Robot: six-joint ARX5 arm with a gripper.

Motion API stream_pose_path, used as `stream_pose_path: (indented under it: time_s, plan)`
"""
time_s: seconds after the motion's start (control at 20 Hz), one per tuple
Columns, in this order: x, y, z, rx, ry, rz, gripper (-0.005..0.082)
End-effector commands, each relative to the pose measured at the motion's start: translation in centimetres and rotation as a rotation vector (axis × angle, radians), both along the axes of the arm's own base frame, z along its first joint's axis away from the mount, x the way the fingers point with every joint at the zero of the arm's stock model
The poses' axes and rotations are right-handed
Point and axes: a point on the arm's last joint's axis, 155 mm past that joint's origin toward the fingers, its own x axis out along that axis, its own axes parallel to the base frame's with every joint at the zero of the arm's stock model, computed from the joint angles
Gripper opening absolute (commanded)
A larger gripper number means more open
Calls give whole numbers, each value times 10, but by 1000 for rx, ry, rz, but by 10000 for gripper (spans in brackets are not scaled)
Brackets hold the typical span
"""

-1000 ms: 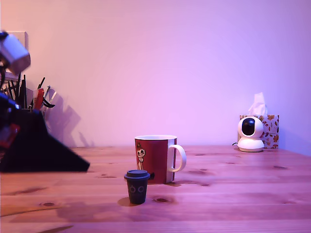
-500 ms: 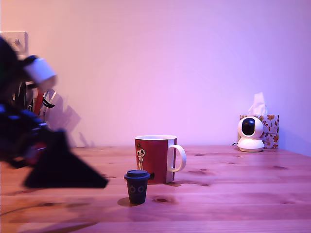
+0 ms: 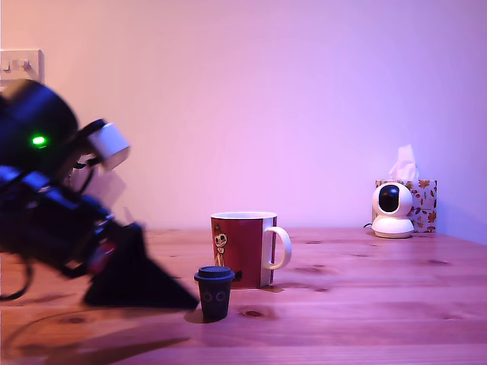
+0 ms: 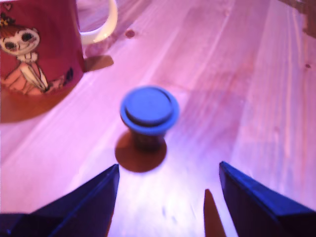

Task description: Pick up the coffee capsules on the table and drop them inside the coffee cup

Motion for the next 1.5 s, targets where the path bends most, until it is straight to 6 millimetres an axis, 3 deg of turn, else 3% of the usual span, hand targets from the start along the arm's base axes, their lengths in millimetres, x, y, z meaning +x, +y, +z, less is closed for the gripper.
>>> stream_pose_path:
  time_s: [0.0, 0.6, 0.8, 0.95, 1.25, 1.45]
  plan:
    - [0, -5, -6, 3, 9, -20, 586]
    - [7, -42, -16, 9, 13, -90, 584]
    - [8, -40, -23, 36, 19, -72, 471]
    - [11, -38, -24, 50, 12, -55, 440]
    - [13, -35, -29, 74, 14, -38, 230]
    - [13, -34, -29, 74, 15, -38, 195]
